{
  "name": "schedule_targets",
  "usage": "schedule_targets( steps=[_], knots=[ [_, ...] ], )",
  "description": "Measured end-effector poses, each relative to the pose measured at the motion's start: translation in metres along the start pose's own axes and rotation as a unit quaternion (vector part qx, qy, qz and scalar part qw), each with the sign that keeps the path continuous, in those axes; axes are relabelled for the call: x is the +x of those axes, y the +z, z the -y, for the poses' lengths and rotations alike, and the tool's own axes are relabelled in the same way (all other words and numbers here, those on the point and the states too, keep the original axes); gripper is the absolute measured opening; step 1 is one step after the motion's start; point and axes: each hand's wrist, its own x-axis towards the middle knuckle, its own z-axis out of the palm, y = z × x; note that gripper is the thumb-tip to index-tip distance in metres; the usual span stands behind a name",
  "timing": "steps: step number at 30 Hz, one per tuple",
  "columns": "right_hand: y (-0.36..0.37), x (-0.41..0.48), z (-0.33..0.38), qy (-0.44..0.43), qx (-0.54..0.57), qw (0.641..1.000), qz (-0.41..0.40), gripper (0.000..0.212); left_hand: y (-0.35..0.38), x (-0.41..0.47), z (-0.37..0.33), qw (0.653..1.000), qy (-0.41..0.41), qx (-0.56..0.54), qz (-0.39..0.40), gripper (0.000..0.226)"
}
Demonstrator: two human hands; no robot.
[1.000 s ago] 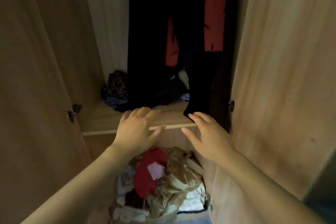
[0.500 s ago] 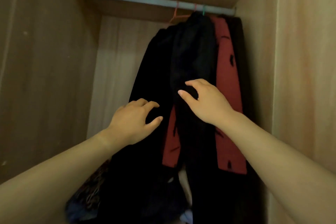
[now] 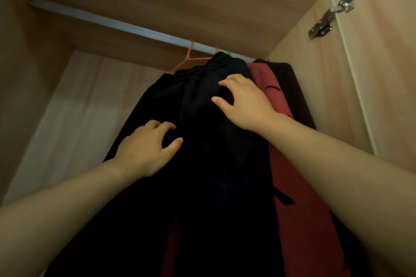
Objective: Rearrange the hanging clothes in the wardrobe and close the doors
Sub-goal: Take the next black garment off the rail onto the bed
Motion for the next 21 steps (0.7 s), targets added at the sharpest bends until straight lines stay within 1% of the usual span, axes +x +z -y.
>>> schedule_targets(
  steps=[2, 5, 7, 9, 12, 15, 18, 21],
  knots=[
    [0.002, 0.028, -0.011, 0.010, -0.055, 0.998, -0.034, 0.052, 0.007, 0.028, 0.010, 1.000, 0.002, -0.007, -0.011, 0.071],
    [0.004, 0.066, -0.026, 0.032, -0.063, 0.996, -0.058, 0.054, 0.016, 0.068, 0.024, 0.999, 0.000, -0.017, -0.030, 0.067],
    [0.011, 0.087, -0.034, 0.058, -0.060, 0.996, -0.044, 0.056, 0.021, 0.092, 0.032, 0.998, 0.008, -0.035, -0.049, 0.070],
    [0.020, 0.105, -0.040, 0.083, -0.076, 0.994, -0.012, 0.060, 0.025, 0.115, 0.037, 0.996, 0.018, -0.060, -0.063, 0.073],
    [0.031, 0.126, -0.041, 0.108, -0.122, 0.986, 0.020, 0.060, 0.033, 0.142, 0.042, 0.994, 0.028, -0.085, -0.057, 0.079],
    [0.033, 0.141, -0.038, 0.103, -0.139, 0.985, -0.004, 0.052, 0.045, 0.158, 0.044, 0.992, 0.032, -0.109, -0.046, 0.086],
    [0.034, 0.149, -0.037, 0.093, -0.131, 0.986, -0.038, 0.035, 0.066, 0.164, 0.049, 0.988, 0.041, -0.130, -0.074, 0.086],
    [0.035, 0.152, -0.037, 0.097, -0.126, 0.986, -0.055, 0.030, 0.081, 0.169, 0.052, 0.983, 0.052, -0.151, -0.095, 0.092]
  ],
)
